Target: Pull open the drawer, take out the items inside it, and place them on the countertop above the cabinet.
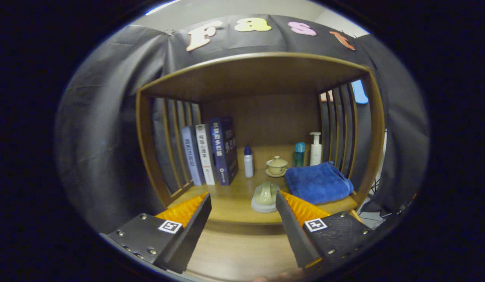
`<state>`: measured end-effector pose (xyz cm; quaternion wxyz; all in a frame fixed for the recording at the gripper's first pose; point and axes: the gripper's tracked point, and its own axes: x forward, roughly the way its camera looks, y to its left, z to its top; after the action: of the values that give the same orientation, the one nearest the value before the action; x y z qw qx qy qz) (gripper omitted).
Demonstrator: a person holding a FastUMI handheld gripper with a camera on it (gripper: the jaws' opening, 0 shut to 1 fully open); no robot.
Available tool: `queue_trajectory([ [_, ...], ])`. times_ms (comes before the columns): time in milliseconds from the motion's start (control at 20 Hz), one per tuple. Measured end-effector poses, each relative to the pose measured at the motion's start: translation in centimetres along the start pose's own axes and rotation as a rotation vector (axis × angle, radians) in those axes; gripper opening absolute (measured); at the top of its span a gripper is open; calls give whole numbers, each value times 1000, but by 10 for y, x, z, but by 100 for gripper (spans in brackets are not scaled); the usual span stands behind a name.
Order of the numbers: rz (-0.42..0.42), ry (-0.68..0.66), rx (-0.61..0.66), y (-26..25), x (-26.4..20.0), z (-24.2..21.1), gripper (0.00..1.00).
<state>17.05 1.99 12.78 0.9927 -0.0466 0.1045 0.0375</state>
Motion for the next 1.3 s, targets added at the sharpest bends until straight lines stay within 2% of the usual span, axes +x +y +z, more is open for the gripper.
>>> queue_trajectory([
  [200,9,-30,-80,10,-62,-26,98],
  [600,-37,-47,-43,8,-123,-99,98],
  [900,-23,-8,-49,7,-150,-173,98],
  [1000,-37,-6,-39,2,-155,-185,98],
  [1150,-8,-11,-31,10,-157,-191,98],
  [1300,-41,-5,-55,3,-157,-205,98],
])
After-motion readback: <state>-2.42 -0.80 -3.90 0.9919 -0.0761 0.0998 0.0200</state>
